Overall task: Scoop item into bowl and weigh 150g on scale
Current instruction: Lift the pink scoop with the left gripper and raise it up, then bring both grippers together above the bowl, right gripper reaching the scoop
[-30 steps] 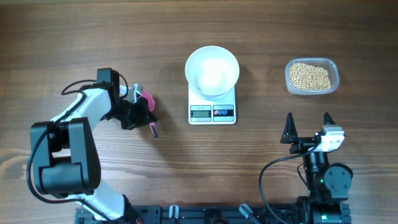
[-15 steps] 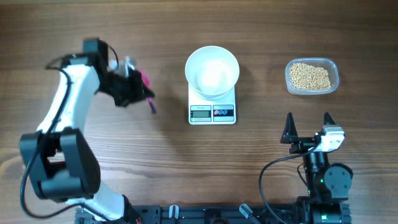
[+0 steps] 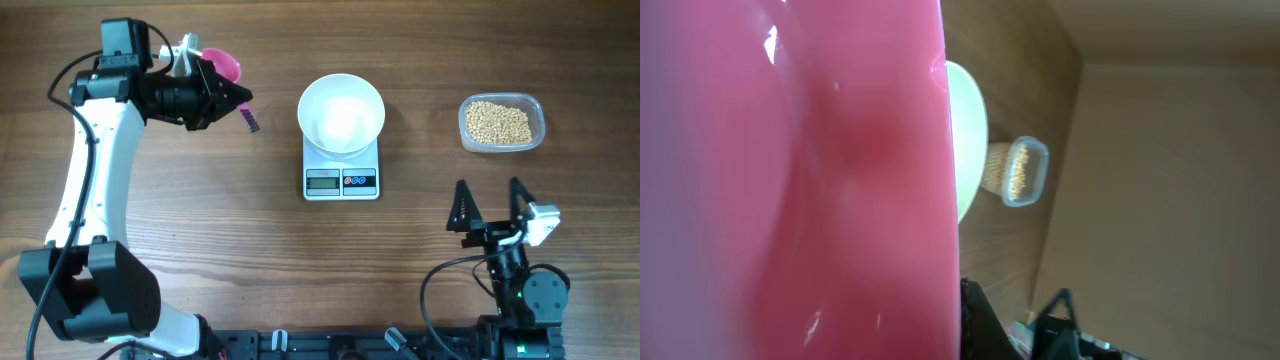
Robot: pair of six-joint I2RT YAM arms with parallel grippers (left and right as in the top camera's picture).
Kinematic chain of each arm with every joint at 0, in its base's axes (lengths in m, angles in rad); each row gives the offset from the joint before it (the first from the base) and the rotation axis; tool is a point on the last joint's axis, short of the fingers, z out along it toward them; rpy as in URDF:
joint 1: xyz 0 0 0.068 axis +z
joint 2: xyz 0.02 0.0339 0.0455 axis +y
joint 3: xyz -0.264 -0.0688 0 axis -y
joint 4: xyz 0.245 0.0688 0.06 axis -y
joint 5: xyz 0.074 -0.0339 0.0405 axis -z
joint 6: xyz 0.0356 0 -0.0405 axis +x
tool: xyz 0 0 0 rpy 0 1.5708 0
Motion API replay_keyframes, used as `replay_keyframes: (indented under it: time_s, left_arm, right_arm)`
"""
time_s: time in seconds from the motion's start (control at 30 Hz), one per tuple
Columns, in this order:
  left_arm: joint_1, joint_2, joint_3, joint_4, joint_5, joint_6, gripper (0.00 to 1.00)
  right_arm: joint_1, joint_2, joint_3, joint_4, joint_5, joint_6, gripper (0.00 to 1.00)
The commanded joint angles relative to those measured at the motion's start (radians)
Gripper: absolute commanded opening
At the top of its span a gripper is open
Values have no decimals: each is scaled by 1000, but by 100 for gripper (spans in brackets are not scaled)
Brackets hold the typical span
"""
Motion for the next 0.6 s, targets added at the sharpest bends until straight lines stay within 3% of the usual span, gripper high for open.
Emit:
replay_keyframes:
  time_s: [0.0,0.07,0.13,0.27,0.43,0.57]
  left_arm:
    - [-1,-32,15,53,105,-13,4]
    - [-1,-35,15,99,143,-13,4]
    - [-1,-42,15,169,190,-19,4]
    - [-1,-68,15,367,212,-181,4]
    - [-4,-109,15,674,212,-385,4]
    - [-24,-121,15,877,206,-509,4]
  right_arm:
    - [-3,-10,-1,50,64,620,100]
    - [-3,-10,0,126,128,731,100]
    - [-3,-10,1,270,179,719,100]
    - [-3,14,56,475,339,717,100]
    - [-3,137,280,407,307,497,100]
    - [-3,309,533,185,204,335,100]
